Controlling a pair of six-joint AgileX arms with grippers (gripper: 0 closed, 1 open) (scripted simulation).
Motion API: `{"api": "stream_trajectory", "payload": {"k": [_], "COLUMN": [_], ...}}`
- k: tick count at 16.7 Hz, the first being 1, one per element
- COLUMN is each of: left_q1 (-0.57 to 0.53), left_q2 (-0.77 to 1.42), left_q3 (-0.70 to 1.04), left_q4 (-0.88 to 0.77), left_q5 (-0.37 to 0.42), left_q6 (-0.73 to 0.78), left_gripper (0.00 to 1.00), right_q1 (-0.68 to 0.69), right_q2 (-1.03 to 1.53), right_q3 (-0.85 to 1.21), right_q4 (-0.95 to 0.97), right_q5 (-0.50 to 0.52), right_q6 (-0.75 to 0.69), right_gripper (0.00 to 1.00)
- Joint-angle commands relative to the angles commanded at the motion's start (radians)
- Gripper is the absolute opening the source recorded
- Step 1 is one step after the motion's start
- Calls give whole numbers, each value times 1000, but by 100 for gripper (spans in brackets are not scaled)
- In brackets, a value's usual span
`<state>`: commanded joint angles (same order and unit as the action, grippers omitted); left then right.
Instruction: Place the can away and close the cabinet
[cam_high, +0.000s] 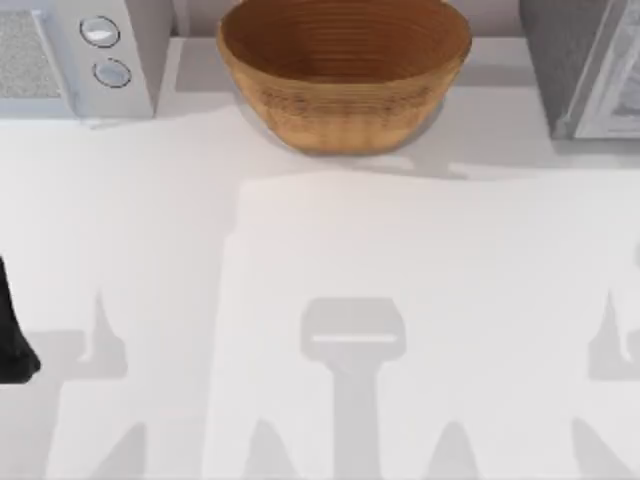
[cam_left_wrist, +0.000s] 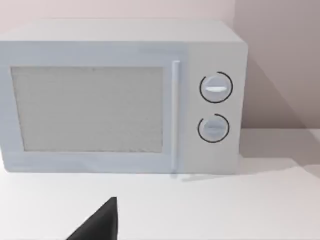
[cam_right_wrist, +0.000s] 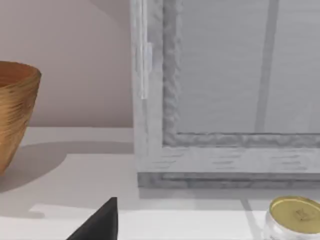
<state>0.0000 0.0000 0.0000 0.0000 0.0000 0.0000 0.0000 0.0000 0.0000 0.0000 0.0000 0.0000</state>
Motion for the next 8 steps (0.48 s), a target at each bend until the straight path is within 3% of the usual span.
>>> {"api": "stream_trajectory", "payload": {"k": [4, 8], "left_q1": [0, 0], "left_q2": [0, 0], "left_q3": [0, 0], "left_q4": [0, 0], "left_q5": [0, 0], "left_q6": [0, 0], "left_gripper": [100, 100], "right_q1": [-3, -26], "right_q2": [27, 191], "right_q3": [5, 29], "right_q4": [25, 169], "right_q5": [-6, -38], "right_q6": [1, 0], "right_gripper": [100, 100]}}
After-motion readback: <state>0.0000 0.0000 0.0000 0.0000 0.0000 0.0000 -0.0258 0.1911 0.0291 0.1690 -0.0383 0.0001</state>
